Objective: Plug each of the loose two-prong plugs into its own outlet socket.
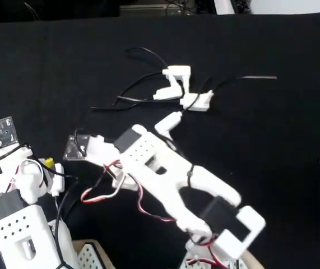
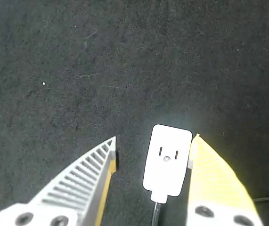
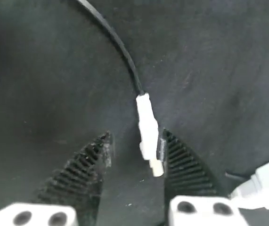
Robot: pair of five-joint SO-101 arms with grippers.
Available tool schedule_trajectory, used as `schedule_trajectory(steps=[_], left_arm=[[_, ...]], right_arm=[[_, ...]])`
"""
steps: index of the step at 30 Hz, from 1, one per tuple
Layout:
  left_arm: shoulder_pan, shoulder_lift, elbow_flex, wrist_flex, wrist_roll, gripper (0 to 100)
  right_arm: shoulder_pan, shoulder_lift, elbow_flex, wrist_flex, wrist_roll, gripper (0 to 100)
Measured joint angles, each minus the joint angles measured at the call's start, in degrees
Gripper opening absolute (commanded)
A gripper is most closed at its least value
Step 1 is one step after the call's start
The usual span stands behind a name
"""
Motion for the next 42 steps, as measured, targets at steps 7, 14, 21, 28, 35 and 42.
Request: schedule_trajectory(steps=[7,14,21,28,35,42], left_arm=[[-0.09,0.00,0.00,0.00,0.00,25],[-0.09,0.00,0.00,-0.09,0.00,25],[-0.09,0.00,1.05,-0.35,0.00,25],[-0.09,0.00,2.46,-2.73,0.00,25],[-0.09,0.00,2.55,-2.99,0.00,25],[-0.09,0.00,2.55,-2.99,0.00,25]], right_arm=[[0.62,5.36,-3.69,1.23,3.78,14.9],[3.25,10.11,-8.35,6.15,5.27,14.9],[4.22,13.80,-9.85,6.33,5.27,14.8],[4.22,14.68,-9.85,5.89,5.27,4.2],[4.22,15.03,-9.85,3.34,5.27,1.1],[4.48,13.01,-9.85,3.87,4.92,1.1]])
